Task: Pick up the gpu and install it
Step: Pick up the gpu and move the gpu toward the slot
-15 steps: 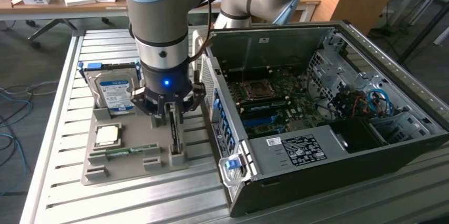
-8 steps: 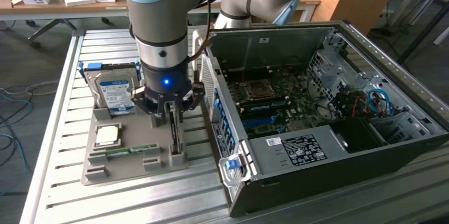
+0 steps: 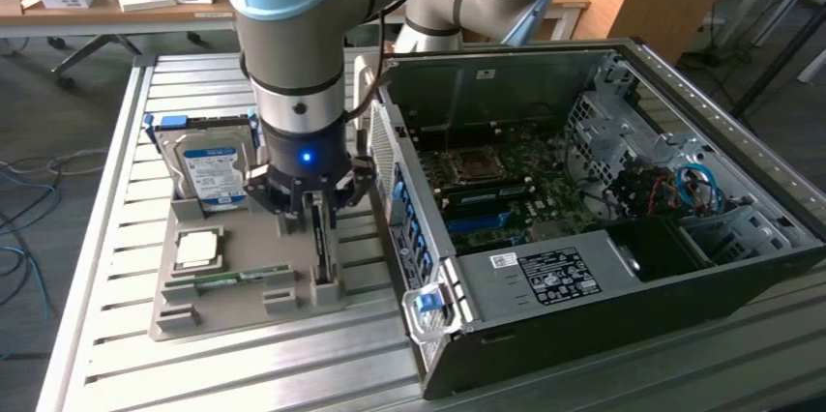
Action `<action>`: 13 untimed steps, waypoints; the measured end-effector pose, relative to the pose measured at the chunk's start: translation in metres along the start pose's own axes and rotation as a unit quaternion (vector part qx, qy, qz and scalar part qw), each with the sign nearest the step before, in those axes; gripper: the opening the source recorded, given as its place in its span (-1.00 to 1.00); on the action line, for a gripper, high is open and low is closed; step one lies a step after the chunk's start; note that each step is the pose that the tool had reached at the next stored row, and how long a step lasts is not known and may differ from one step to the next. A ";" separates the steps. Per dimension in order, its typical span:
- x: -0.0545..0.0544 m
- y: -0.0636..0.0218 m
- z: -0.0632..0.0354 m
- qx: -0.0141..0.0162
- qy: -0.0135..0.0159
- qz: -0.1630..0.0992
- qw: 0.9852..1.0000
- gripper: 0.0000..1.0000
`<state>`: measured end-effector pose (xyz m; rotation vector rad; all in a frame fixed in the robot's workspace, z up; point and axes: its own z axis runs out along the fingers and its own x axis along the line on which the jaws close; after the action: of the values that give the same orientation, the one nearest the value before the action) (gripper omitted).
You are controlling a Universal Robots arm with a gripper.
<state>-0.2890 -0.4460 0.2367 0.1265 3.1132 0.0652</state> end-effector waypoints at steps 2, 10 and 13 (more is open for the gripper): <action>0.000 0.0006 0.0033 0.000 0.000 0.000 1.000 -0.18; 0.000 0.0009 0.0043 0.000 0.000 0.000 1.000 -0.18; -0.001 0.0008 0.0057 0.000 0.000 0.000 1.000 -0.18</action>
<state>-0.2882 -0.4449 0.2311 0.1263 3.1130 0.0652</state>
